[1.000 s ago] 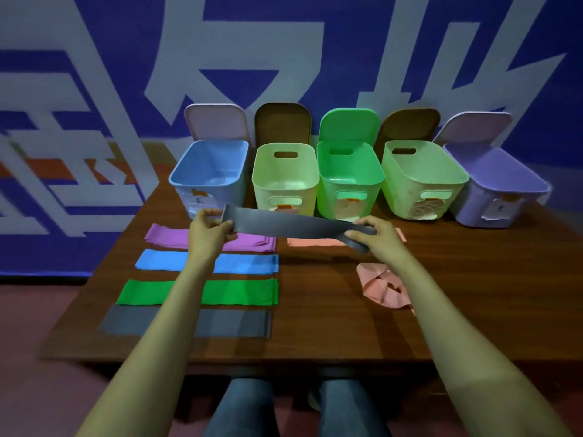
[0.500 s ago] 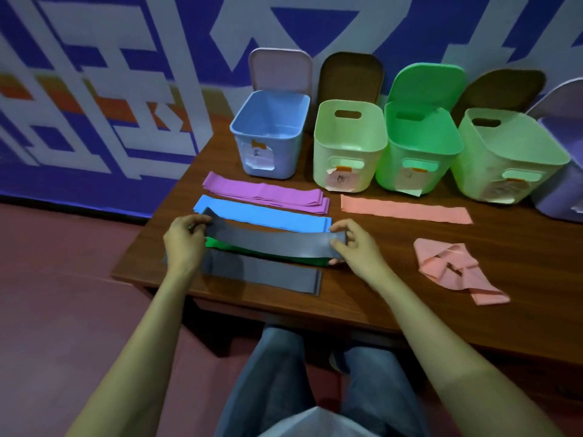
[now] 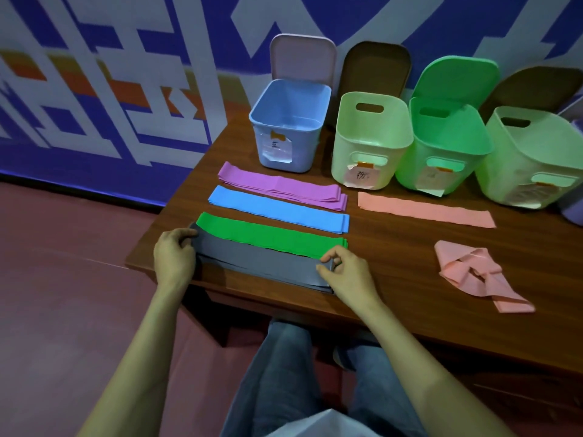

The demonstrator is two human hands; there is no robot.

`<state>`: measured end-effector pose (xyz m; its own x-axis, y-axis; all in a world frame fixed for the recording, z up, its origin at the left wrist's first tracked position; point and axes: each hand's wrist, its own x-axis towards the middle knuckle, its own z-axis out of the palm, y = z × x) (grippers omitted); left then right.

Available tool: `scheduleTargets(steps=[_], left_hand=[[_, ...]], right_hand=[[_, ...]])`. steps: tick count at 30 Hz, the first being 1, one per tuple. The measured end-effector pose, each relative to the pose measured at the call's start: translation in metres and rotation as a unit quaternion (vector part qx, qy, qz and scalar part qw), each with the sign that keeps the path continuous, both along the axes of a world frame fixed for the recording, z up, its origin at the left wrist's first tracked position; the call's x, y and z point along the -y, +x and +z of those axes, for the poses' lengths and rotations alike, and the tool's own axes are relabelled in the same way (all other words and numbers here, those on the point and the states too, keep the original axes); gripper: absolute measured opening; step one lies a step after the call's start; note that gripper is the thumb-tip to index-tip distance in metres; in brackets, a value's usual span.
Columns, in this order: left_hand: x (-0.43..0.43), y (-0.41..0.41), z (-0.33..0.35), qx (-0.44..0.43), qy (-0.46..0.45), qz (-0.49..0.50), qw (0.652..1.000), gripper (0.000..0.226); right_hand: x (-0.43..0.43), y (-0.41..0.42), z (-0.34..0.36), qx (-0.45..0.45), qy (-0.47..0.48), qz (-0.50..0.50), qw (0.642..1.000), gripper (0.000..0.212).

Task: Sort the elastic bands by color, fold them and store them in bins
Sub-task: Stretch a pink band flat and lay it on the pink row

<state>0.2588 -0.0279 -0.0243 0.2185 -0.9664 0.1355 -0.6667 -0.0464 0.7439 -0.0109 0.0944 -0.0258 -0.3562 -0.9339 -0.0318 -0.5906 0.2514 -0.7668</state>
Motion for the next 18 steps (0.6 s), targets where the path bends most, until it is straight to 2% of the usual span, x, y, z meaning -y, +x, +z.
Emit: scheduleTargets(steps=[6, 14, 16, 18], left_hand=[[-0.004, 0.001, -0.01, -0.002, 0.014, -0.005, 1.0, 0.028], [-0.005, -0.003, -0.017, 0.052, 0.005, -0.02, 0.998, 0.03], [-0.008, -0.006, -0.016, 0.058, 0.003, -0.01, 0.998, 0.028], [-0.011, -0.011, -0.015, 0.101, 0.0, 0.021, 0.995, 0.025]], right_hand=[[-0.005, 0.002, -0.004, -0.028, -0.014, -0.002, 1.0, 0.01], [-0.011, 0.0, -0.006, -0.094, -0.01, -0.007, 0.995, 0.01], [-0.012, -0.001, -0.006, -0.11, -0.017, 0.003, 0.994, 0.01], [-0.013, -0.002, -0.007, -0.128, -0.02, 0.016, 0.991, 0.011]])
